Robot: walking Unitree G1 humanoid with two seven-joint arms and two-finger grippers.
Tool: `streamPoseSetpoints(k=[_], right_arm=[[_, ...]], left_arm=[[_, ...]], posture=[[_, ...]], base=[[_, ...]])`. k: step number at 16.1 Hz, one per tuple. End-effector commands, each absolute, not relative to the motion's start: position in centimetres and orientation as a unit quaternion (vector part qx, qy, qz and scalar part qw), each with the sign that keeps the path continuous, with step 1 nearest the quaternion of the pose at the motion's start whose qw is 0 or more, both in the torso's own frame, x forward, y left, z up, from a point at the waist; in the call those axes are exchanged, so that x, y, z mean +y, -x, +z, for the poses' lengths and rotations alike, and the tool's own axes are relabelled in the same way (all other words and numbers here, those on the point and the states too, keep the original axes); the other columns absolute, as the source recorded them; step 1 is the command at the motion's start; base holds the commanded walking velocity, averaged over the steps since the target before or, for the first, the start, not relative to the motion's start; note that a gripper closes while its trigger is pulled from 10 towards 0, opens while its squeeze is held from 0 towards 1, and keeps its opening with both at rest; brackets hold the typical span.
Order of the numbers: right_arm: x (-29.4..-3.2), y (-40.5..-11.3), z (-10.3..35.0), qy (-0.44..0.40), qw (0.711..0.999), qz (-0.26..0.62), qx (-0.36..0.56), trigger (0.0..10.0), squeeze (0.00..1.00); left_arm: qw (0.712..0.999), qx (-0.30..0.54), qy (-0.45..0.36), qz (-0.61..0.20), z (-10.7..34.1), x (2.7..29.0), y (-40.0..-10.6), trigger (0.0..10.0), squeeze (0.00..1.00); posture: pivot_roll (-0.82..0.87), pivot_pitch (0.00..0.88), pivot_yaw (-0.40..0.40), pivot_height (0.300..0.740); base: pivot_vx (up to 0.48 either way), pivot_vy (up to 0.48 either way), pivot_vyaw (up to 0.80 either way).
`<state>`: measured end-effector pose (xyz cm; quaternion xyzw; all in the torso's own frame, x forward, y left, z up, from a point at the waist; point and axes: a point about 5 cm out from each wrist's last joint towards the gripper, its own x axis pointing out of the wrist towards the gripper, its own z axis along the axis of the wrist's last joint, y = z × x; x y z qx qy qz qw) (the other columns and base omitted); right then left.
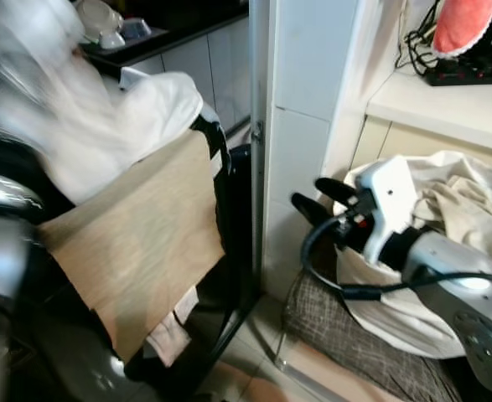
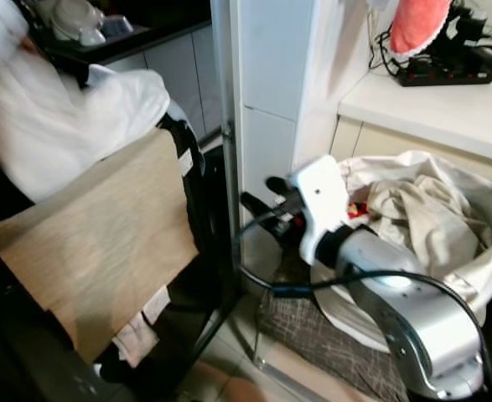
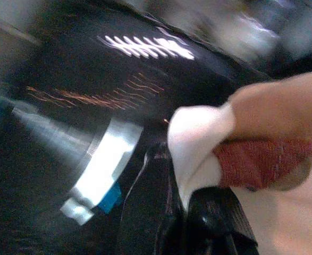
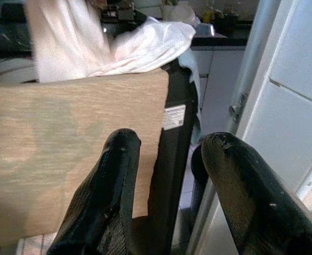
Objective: Clothes washing
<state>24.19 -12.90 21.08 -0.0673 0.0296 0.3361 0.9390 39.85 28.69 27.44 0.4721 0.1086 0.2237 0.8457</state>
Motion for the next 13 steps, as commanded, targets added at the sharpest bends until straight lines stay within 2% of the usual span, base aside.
streamPoseSetpoints(k=[1,2,3,7,8,10,13], right_arm=[[-12.9,-24.3,20.9,0.064,0.94,0.332,0.04,10.0,0.0],[-12.9,-24.3,20.9,0.064,0.941,0.331,0.041,10.0,0.0],[-12.9,-24.3,20.8,0.064,0.941,0.33,0.046,10.0,0.0],[-13.1,-24.1,20.7,0.066,0.94,0.331,0.053,10.0,0.0],[-13.2,-24.1,20.7,0.065,0.94,0.33,0.055,10.0,0.0],[-13.3,-24.2,20.7,0.068,0.941,0.327,0.055,10.0,0.0],[-13.8,-24.5,20.9,0.067,0.948,0.307,0.051,10.0,0.0]], left_arm=[[0.875,0.2,-0.4,0.187,24.0,29.4,-39.3,10.0,0.63],[0.888,0.239,-0.356,0.163,21.9,29.2,-39.1,10.0,1.0],[0.916,0.276,-0.257,0.133,19.2,28.5,-38.7,10.0,1.0],[0.934,0.293,-0.153,0.137,17.9,28.2,-38.3,10.0,1.0],[0.944,0.275,-0.115,0.139,18.3,28.4,-38.4,10.0,1.0],[0.951,0.253,-0.105,0.145,19.3,28.7,-38.7,10.0,1.0],[0.981,0.142,-0.054,0.123,22.6,27.6,-40.0,10.0,1.0]], posture=[[-0.07,0.0,0.069,0.74],[-0.07,0.0,0.067,0.74],[-0.07,0.0,0.07,0.74],[-0.08,0.0,0.071,0.74],[-0.07,0.0,0.07,0.74],[-0.07,0.0,0.069,0.74],[-0.07,0.0,0.07,0.74]], base=[[0.0,0.0,0.0],[0.0,0.0,0.0],[0.0,0.0,0.0],[0.0,0.0,0.0],[0.0,0.0,0.0],[0.0,0.0,0.0],[0.0,0.0,0.0]])
